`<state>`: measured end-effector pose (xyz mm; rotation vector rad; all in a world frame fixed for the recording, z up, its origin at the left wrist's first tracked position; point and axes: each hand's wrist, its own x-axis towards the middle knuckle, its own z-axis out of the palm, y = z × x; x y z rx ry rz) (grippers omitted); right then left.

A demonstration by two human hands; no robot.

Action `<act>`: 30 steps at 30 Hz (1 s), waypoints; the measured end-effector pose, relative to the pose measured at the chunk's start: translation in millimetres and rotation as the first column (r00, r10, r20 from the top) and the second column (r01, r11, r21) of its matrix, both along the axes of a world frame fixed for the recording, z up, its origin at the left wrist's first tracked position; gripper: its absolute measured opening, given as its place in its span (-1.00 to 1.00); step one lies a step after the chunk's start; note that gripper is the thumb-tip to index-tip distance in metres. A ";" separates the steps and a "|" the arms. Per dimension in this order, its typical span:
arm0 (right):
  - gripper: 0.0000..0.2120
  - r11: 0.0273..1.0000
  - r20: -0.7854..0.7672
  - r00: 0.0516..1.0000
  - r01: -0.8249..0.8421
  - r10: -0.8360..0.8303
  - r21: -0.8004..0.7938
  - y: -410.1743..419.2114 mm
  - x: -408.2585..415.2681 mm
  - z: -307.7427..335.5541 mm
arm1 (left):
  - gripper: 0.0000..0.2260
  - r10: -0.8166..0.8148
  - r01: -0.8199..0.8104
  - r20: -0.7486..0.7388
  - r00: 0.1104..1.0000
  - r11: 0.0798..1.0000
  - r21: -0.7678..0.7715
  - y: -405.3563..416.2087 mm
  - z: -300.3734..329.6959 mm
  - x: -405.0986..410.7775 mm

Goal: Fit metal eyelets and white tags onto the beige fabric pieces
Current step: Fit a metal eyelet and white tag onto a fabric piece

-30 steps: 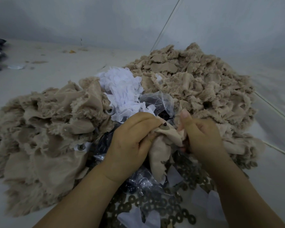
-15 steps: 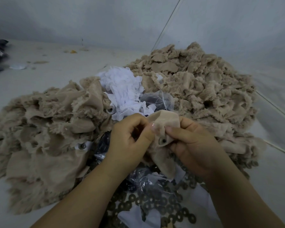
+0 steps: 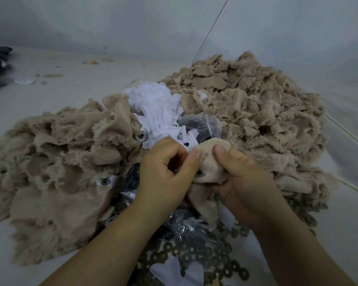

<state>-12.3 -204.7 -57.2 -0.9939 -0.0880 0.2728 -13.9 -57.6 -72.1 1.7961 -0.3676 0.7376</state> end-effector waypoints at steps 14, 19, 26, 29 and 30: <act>-0.63 0.999 0.041 0.998 0.053 -0.052 -0.013 1.6 -2.2 2.0 | -0.70 -0.171 0.146 -0.099 0.980 0.966 -0.214 -0.1 0.2 1.7; -0.66 1.000 0.067 0.998 0.004 -0.002 -0.027 5.9 -4.7 -0.3 | -0.67 -0.155 0.131 -0.114 0.981 0.971 -0.199 -3.0 -1.5 1.1; -0.59 1.000 -0.090 0.996 -0.002 0.004 0.017 6.1 -1.7 0.0 | -0.73 -0.264 0.229 -0.141 0.954 0.948 -0.223 -5.0 -3.4 0.4; -0.49 0.999 -0.126 0.992 -0.030 0.027 -0.022 3.5 -1.7 0.8 | -0.74 -0.319 0.263 -0.153 0.935 0.916 -0.302 -6.1 -2.7 0.5; -0.47 0.998 -0.134 0.991 -0.036 0.030 -0.045 2.2 -0.9 0.6 | -0.74 -0.317 0.263 -0.149 0.937 0.917 -0.302 -5.5 -2.7 0.9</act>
